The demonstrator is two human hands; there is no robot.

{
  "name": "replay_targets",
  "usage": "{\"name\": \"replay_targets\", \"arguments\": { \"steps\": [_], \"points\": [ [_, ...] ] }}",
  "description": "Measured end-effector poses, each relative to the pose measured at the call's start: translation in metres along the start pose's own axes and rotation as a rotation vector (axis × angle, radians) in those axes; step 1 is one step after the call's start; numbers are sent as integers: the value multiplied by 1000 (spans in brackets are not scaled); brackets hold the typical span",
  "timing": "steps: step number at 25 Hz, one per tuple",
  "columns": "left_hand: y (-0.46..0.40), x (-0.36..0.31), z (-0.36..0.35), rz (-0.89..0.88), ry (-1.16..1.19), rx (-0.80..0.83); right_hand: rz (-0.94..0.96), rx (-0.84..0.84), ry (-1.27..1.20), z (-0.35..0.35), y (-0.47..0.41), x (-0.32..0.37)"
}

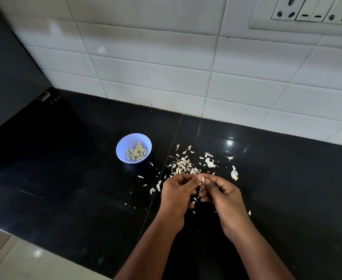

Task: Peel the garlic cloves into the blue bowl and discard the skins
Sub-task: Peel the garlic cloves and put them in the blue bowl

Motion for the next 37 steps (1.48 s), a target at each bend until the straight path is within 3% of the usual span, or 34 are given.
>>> {"name": "replay_targets", "arguments": {
  "steps": [10,17,21,27,31,37],
  "points": [
    [4,-22,17,-63,-95,-3,23,32,4,-31,13,-3],
    [9,-41,42,-137,-324,44,305,-38,446,-39,27,24],
    [5,-48,48,-143,-342,71,460,-96,714,-45,31,38],
    [-4,-44,54,-171,-524,58,464,-114,952,-54,28,41],
    [-8,-43,54,-159,-578,74,486,-158,902,-54,29,43],
    [-12,-34,50,-35,-452,97,439,-139,734,-52,31,35]
  ]
}}
Point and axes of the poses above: each hand's wrist, its own y-axis away from the middle knuckle, its own z-axis out of the back of the hand, x = y × z, the point moved 10 cm from there along -y, towards the middle knuckle, and after that the axes turned 2 degrees about z, right-handed, at the moved point
